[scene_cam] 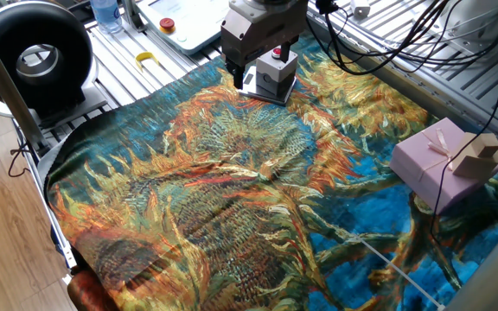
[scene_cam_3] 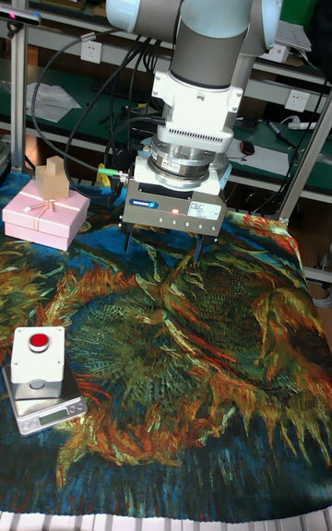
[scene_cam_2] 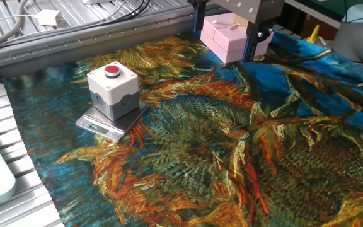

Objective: Remove the object from the scale

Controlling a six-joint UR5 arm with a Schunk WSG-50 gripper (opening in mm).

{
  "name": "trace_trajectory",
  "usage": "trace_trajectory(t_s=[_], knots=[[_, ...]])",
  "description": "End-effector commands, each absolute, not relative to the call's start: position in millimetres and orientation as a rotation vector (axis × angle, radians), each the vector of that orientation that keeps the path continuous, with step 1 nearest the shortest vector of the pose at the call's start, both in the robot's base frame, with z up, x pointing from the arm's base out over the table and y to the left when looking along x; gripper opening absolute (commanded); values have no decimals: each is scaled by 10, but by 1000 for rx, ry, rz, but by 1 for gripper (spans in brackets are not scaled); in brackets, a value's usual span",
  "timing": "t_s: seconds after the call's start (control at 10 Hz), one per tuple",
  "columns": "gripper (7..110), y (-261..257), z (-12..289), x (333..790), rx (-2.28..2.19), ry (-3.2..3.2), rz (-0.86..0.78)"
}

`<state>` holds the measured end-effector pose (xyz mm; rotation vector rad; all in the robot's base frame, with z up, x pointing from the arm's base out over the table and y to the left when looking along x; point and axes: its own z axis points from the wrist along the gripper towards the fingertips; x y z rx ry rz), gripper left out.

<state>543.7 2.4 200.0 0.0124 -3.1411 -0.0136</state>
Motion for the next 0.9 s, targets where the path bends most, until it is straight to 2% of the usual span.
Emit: trace_trajectory(t_s=[0.0, 0.1, 0.8], knots=[[109, -65, 2026, 5087, -459, -2972, 86], [7, -65, 2021, 5085, -457, -2971, 86], [7, -60, 2019, 5082, -450, -2970, 83]])
